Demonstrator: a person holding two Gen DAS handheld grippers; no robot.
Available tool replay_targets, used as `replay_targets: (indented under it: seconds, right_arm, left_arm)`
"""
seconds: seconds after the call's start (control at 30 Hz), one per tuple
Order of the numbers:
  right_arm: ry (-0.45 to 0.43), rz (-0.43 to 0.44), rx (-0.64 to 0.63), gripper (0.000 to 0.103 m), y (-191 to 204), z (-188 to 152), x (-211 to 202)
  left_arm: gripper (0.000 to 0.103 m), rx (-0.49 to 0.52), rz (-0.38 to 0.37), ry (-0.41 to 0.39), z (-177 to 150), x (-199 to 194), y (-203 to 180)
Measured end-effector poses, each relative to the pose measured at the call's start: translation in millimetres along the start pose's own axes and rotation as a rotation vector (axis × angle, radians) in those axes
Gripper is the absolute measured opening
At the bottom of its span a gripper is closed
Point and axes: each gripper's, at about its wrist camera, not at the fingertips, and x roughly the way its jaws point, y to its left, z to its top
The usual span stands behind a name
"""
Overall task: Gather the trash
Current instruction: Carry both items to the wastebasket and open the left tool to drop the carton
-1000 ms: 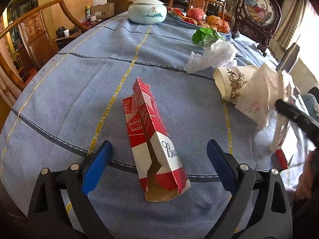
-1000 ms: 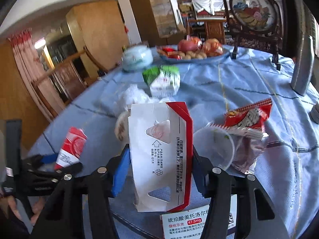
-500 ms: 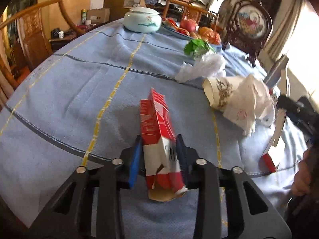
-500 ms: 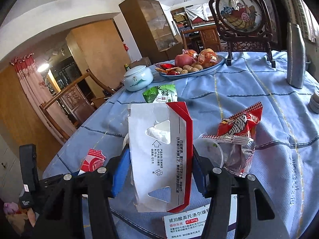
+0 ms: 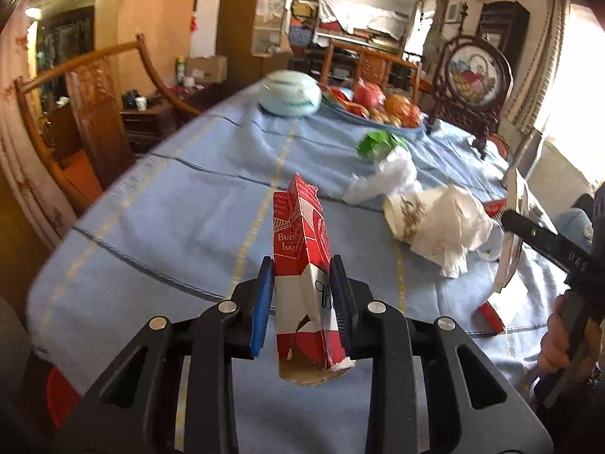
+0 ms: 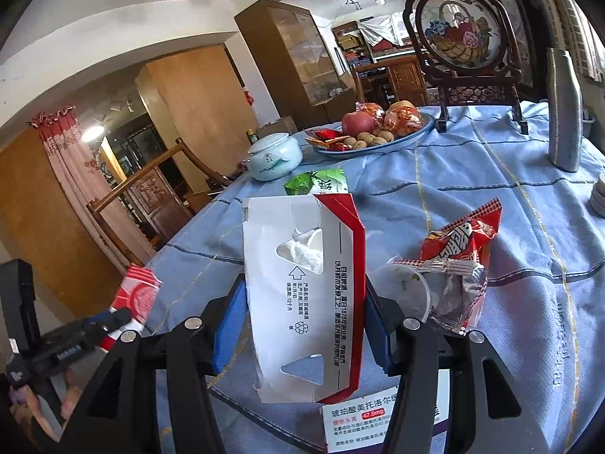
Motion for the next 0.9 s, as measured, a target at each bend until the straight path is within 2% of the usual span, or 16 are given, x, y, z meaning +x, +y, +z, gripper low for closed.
replay_targets:
  seconds: [0.37,0.5,0.7,0.9]
  right_arm:
    - [-0.010,0.052,-0.010,0.057,13,-1,-4]
    - [0.004,0.108,0.022,0.057,24,-4,-2]
    - [0.032,0.182,-0.057,0.057,79,-6,14]
    - [0.086,0.263,-0.139,0.056,145,-16,32]
  left_arm:
    - [0.031,-0.173,0.122,-0.058,-10,-56,83]
    - [0.031,-0.232,0.191,-0.079,-25,-81,120]
    - [0.031,-0.325,0.309,-0.079,-61,-115,176]
    - [0.031,-0.401,0.392,-0.045,-105,-131,218]
